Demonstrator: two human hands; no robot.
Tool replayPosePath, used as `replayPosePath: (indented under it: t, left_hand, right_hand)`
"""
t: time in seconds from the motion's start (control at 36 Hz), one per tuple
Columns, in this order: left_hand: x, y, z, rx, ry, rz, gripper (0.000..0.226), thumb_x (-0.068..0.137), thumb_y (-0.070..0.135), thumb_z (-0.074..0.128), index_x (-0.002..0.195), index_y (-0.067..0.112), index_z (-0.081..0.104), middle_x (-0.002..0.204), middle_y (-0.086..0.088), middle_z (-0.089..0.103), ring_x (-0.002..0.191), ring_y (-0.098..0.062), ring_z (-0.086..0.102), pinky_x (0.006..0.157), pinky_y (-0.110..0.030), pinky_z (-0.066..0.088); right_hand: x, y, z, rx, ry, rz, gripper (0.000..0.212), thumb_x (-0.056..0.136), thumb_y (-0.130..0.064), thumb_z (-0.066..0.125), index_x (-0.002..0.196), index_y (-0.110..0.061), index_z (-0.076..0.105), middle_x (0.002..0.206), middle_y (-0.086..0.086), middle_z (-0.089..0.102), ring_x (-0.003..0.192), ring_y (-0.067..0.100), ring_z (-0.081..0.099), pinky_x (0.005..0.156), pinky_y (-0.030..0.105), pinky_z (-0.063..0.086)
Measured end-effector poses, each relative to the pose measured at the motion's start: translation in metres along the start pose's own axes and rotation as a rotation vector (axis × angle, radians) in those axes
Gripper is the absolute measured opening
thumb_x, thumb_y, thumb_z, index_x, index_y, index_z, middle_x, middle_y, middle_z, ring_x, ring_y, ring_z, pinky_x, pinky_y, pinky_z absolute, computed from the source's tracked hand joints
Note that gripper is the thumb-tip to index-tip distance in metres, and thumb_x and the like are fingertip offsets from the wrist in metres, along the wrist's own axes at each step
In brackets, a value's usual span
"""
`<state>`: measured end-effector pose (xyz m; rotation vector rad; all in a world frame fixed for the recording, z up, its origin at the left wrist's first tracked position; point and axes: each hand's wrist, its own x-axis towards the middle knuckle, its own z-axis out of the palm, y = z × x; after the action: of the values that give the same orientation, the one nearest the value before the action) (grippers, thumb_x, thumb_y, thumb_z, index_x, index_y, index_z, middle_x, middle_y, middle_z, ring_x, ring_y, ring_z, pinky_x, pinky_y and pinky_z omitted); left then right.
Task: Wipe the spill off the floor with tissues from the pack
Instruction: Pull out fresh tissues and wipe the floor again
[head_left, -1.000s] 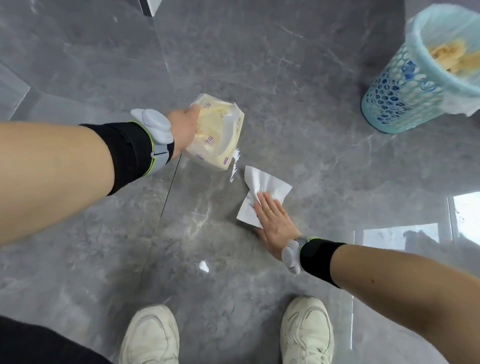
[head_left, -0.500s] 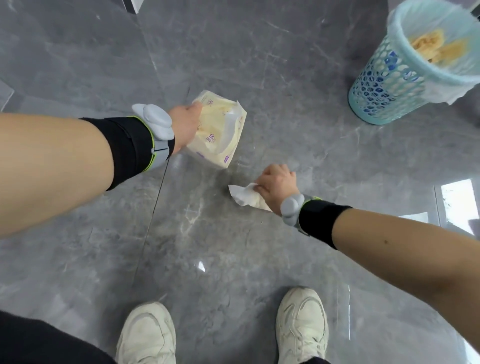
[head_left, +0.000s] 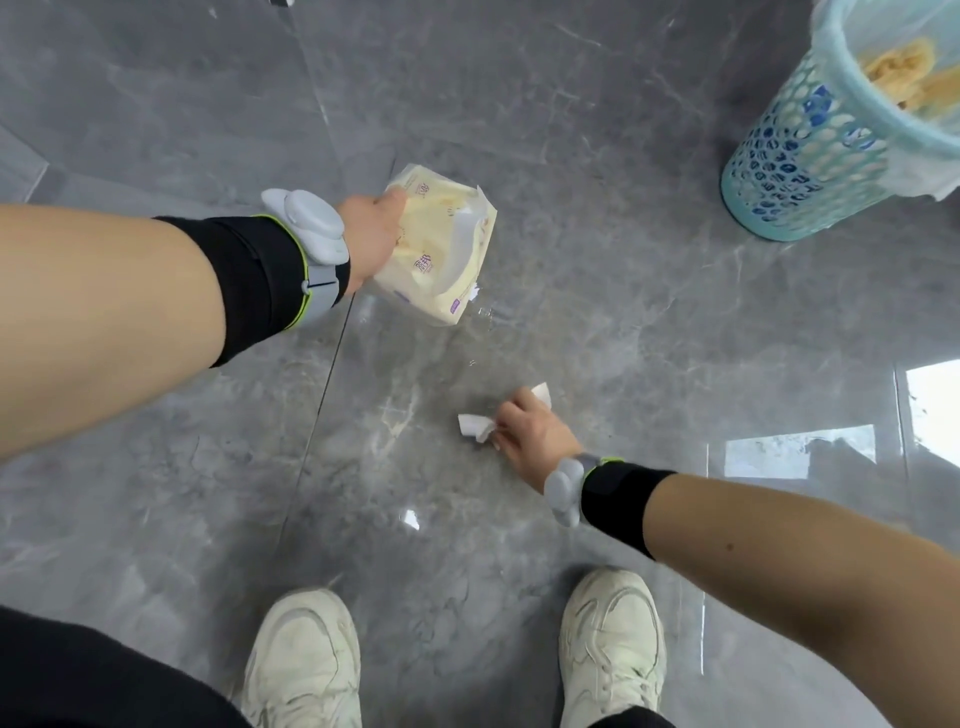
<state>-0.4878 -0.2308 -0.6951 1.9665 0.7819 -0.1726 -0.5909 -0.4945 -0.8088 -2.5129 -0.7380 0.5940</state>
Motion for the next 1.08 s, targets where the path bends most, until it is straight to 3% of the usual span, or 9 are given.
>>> replayPosePath:
  t: [0.19,0.39,0.47,0.64,0.69,0.78,0.89,1.0,1.08]
  left_hand:
    - [0.000,0.008,0.006,-0.017,0.004,0.006,0.042,0.098,0.047,0.039,0.100,0.014,0.064,0.095,-0.008,0.062,0.087,-0.028,0.058,0.090,-0.038,0.051]
    - [0.000,0.004,0.010,0.023,-0.009,0.015,0.035,0.099,0.047,0.040,0.095,0.018,0.060,0.094,-0.006,0.062,0.083,-0.026,0.057,0.082,-0.033,0.050]
    - [0.001,0.000,0.008,0.022,-0.007,0.010,0.037,0.098,0.047,0.041,0.094,0.017,0.062,0.092,-0.006,0.062,0.082,-0.026,0.057,0.079,-0.034,0.050]
    - [0.004,-0.001,0.001,-0.008,0.004,0.000,0.039,0.097,0.048,0.041,0.090,0.014,0.061,0.089,-0.006,0.060,0.081,-0.027,0.057,0.076,-0.031,0.047]
    - [0.004,-0.002,0.000,-0.015,0.004,-0.002,0.039,0.097,0.047,0.041,0.088,0.015,0.061,0.088,-0.006,0.060,0.079,-0.026,0.056,0.074,-0.031,0.046]
    - [0.002,-0.003,-0.003,-0.035,-0.007,-0.006,0.039,0.097,0.048,0.041,0.091,0.015,0.063,0.092,-0.008,0.065,0.084,-0.029,0.061,0.085,-0.037,0.053]
    - [0.000,-0.008,-0.009,-0.053,-0.011,-0.015,0.041,0.097,0.049,0.042,0.096,0.015,0.064,0.110,-0.016,0.070,0.102,-0.035,0.067,0.094,-0.045,0.053]
    - [0.005,-0.009,-0.012,-0.038,0.016,-0.015,0.040,0.097,0.047,0.041,0.087,0.014,0.061,0.089,-0.009,0.062,0.081,-0.029,0.059,0.079,-0.032,0.049]
    - [0.008,-0.008,-0.014,-0.034,0.046,-0.028,0.042,0.096,0.048,0.041,0.076,0.015,0.059,0.077,-0.003,0.058,0.075,-0.026,0.054,0.070,-0.028,0.042]
  right_hand:
    - [-0.038,-0.026,0.011,0.127,-0.109,-0.203,0.007,0.088,-0.010,0.065,0.094,-0.006,0.066,0.103,0.012,0.057,0.081,0.021,0.055,0.065,0.029,0.044]
    - [-0.084,-0.010,0.022,-0.004,-0.457,-0.334,0.019,0.094,-0.014,0.056,0.107,-0.006,0.067,0.115,0.015,0.053,0.091,0.029,0.056,0.076,0.043,0.051]
    - [-0.064,0.003,0.008,-0.009,-0.389,-0.316,0.016,0.092,-0.012,0.061,0.100,-0.003,0.070,0.109,0.019,0.056,0.087,0.031,0.059,0.072,0.042,0.053]
    - [0.017,0.042,-0.039,0.041,0.164,0.090,0.008,0.086,-0.005,0.066,0.088,-0.008,0.074,0.101,0.017,0.057,0.082,0.033,0.062,0.076,0.034,0.050]
    - [0.042,0.051,-0.051,0.027,0.252,0.227,0.011,0.086,-0.006,0.065,0.087,-0.009,0.075,0.105,0.017,0.057,0.084,0.035,0.062,0.077,0.032,0.050]
    - [0.045,0.052,-0.046,0.025,0.276,0.292,0.011,0.089,-0.011,0.063,0.093,-0.009,0.073,0.107,0.015,0.056,0.084,0.035,0.062,0.072,0.027,0.045]
    - [0.021,0.032,-0.023,0.111,0.284,0.236,0.016,0.087,-0.011,0.067,0.102,-0.011,0.072,0.101,0.012,0.056,0.080,0.028,0.060,0.067,0.024,0.042]
    - [0.008,-0.008,0.002,0.141,0.095,0.093,0.026,0.087,-0.012,0.067,0.112,-0.017,0.070,0.105,0.008,0.056,0.086,0.023,0.057,0.072,0.026,0.045]
    - [0.004,-0.039,0.017,0.160,-0.009,-0.045,0.029,0.089,-0.007,0.064,0.117,-0.014,0.068,0.105,0.015,0.057,0.089,0.025,0.058,0.076,0.027,0.044]
